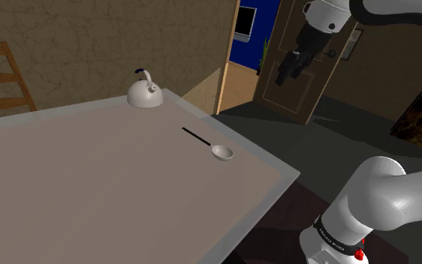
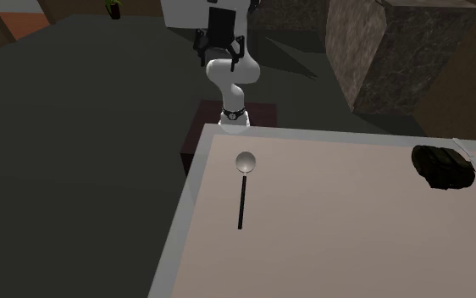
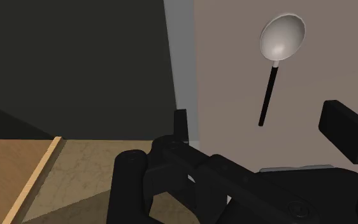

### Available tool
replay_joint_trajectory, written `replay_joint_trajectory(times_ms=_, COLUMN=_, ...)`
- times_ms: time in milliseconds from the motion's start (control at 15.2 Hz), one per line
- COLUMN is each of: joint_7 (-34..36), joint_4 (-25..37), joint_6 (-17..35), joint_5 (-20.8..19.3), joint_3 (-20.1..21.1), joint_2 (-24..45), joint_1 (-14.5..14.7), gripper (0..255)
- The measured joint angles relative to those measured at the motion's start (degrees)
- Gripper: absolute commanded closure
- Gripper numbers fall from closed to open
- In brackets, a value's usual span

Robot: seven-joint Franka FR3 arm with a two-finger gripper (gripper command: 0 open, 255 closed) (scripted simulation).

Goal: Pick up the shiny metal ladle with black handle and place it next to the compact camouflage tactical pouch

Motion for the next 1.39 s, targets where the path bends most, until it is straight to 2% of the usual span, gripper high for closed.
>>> replay_joint_trajectory(times_ms=198, joint_7=0.3, joint_4=-0.8, joint_6=1.8, joint_5=0.4, joint_3=-0.1, joint_2=1.4, joint_1=0.1, gripper=0)
replay_joint_trajectory(times_ms=462, joint_7=1.2, joint_4=-4.3, joint_6=8.3, joint_5=1.7, joint_3=-0.2, joint_2=5.7, joint_1=0.6, gripper=0)
replay_joint_trajectory(times_ms=924, joint_7=2.2, joint_4=-6.3, joint_6=18.7, joint_5=4.2, joint_3=-0.2, joint_2=16.0, joint_1=1.6, gripper=0)
replay_joint_trajectory(times_ms=1386, joint_7=3.0, joint_4=-4.5, joint_6=28.8, joint_5=7.2, joint_3=0.3, joint_2=29.8, joint_1=2.9, gripper=0)
